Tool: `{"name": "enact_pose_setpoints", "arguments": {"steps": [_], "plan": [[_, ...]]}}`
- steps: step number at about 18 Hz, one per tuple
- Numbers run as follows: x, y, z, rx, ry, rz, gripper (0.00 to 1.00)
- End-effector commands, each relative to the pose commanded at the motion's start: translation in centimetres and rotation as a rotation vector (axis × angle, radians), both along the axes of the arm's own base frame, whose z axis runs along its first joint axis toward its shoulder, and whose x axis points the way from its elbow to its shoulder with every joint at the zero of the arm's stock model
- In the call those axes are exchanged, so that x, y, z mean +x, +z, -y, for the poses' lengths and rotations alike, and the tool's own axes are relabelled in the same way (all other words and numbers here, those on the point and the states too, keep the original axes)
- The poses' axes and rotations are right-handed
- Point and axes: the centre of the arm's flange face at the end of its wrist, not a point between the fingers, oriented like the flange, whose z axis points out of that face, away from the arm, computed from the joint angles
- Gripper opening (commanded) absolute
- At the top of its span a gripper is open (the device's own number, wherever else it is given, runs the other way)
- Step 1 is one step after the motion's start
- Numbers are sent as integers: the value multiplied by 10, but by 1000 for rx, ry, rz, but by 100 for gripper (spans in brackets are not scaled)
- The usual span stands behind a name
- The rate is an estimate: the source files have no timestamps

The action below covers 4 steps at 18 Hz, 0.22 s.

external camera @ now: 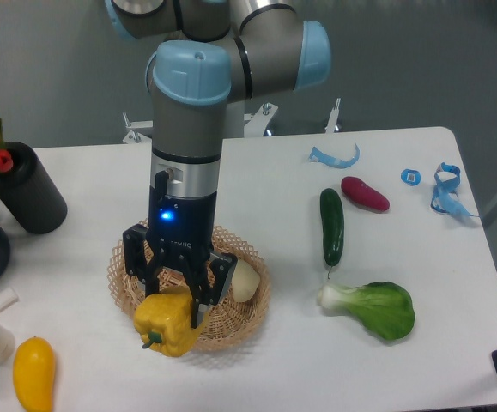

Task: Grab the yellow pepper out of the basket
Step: 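Lift the gripped yellow pepper up out of the basket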

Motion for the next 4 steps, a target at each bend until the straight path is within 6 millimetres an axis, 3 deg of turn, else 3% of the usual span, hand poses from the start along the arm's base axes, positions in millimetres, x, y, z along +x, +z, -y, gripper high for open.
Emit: {"name": "enact_pose_setpoints", "arguments": {"steps": [4], "plan": [[-5,3,3,4,8,-2,11]]}}
